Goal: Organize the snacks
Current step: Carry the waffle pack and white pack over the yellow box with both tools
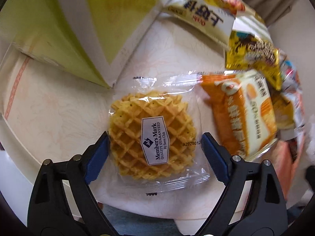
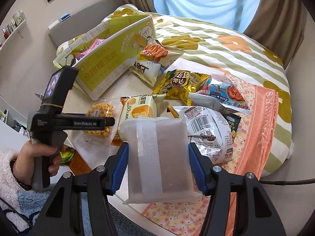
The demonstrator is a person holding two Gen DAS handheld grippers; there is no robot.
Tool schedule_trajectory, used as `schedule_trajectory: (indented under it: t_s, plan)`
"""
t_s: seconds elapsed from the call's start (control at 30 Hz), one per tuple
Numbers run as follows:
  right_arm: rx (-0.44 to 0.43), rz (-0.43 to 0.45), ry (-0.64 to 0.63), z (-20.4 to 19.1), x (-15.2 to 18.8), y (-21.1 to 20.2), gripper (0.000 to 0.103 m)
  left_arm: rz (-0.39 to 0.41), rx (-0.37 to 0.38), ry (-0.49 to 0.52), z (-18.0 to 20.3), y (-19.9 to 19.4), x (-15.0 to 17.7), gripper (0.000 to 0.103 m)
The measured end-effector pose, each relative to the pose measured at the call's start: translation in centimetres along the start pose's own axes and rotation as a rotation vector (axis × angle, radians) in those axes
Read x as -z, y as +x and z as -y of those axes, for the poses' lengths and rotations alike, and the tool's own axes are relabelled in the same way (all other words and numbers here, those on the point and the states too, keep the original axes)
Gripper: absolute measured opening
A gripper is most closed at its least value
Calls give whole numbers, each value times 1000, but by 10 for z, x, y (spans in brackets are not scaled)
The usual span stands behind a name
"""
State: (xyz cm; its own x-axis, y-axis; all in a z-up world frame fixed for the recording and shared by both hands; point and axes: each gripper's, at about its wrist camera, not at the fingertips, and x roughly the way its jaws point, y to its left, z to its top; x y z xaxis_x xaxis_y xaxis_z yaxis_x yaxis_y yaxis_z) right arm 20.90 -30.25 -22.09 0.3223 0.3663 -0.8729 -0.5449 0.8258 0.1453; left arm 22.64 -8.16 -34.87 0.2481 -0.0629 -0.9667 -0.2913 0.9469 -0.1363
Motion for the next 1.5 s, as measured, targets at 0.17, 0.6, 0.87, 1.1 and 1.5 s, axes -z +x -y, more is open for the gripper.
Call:
schedule_trajectory:
  t_s: [0.17, 0.6, 0.87, 1.1, 1.5]
  plan:
    - [-6, 4, -1, 4, 2, 0, 56, 21, -8, 34, 7, 1, 6, 76]
    - [-15, 102, 6, -3, -5, -26, 56, 64, 51, 152, 22, -71, 17, 73]
    - [7, 157, 7, -11, -29, -45, 56, 206, 181, 223, 3, -172, -3, 73]
    - [63, 230, 7, -35, -73, -53, 55, 305, 214, 284, -32, -219, -81, 73]
    - [60, 278, 42, -100, -191, -6, 55, 254, 217, 339, -111, -189, -245, 73]
